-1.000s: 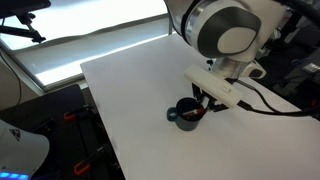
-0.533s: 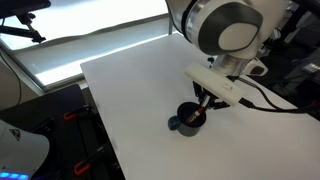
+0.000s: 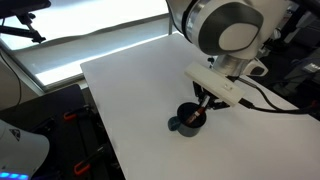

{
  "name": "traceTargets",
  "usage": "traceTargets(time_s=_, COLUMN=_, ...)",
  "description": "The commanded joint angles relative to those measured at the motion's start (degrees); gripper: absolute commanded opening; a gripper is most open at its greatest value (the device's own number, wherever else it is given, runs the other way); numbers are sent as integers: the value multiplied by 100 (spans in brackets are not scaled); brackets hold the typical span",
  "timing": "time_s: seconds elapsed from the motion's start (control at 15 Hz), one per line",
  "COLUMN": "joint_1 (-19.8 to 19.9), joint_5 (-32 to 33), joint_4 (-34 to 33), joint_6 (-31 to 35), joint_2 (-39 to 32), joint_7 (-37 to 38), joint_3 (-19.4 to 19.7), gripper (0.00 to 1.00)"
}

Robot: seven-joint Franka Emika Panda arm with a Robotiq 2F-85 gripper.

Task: Remove the marker from the cup

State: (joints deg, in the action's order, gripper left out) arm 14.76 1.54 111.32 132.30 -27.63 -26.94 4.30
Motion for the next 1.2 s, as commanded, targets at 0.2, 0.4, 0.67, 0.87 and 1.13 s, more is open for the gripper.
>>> traceTargets(time_s=0.2, joint_1=131, joint_5=-34, joint_4=122, joint_6=-188, joint_2=790, joint_7=103, joint_3=94, gripper=3)
traceTargets(time_s=0.4, joint_1=150, joint_5=15, joint_4=127, joint_6=-216, joint_2=1335, joint_7=169, joint_3=267, gripper=3)
traceTargets(time_s=0.67, joint_1=124, joint_5=192, joint_4=88, joint_6=-218, joint_2=1866, joint_7=262, joint_3=550, gripper=3)
traceTargets(time_s=0.87, joint_1=114, joint_5=187, joint_4=83, joint_6=-178, joint_2=1979, joint_7=239, joint_3=665, gripper=3)
traceTargets(time_s=1.13, joint_1=68, joint_5=-23, joint_4=46, joint_6=-175, joint_2=1853, joint_7=43, joint_3=588, gripper=3)
